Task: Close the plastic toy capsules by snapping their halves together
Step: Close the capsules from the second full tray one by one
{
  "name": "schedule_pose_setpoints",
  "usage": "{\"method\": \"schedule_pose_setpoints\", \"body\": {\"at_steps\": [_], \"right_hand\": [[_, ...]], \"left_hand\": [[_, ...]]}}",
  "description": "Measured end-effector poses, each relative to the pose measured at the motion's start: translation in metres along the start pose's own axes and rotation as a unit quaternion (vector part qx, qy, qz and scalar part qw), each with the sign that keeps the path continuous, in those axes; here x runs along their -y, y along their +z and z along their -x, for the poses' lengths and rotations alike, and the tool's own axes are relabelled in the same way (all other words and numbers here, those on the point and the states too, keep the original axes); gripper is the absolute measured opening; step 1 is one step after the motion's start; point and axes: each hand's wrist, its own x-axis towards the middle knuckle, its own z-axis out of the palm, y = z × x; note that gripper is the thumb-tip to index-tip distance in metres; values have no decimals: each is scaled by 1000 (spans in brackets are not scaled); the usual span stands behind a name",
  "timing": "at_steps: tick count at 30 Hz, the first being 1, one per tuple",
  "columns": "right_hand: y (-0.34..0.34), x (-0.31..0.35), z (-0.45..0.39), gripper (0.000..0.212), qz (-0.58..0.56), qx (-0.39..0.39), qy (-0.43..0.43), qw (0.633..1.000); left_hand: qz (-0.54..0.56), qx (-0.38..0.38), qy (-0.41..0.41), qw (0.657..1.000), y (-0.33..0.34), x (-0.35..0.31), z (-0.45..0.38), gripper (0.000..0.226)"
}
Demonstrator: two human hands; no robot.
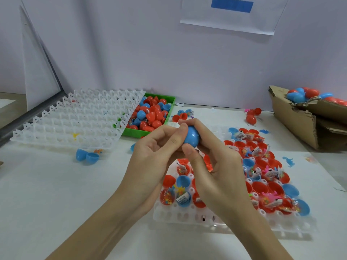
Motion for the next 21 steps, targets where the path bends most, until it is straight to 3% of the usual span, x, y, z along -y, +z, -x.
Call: {"method": "schedule_pose_setpoints", "body": {"at_steps": [9,13,14,15,19,21], "right_hand": [[-1,0,1,56,-100,63,44,992],[-5,-6,-17,54,-66,109,64,990],[-2,-8,-23,49,-79,96,98,987],[-2,-9,-22,45,-62,104,95,988],[-1,-2,-1,36,36,16,67,997],[-1,-4,-1,45,55,-11,36,998]], "left_hand": [[4,34,-7,999,-8,-5,-4,35],[-4,25,-1,1000,-10,-8,-6,35],[-6,22,-1,1000,-11,-8,-7,34],[-8,20,-1,1000,-13,-8,-8,33],[-20,13,-8,1000,-16,-6,-11,32],[-36,14,-4,999,-17,-5,-11,30]]}}
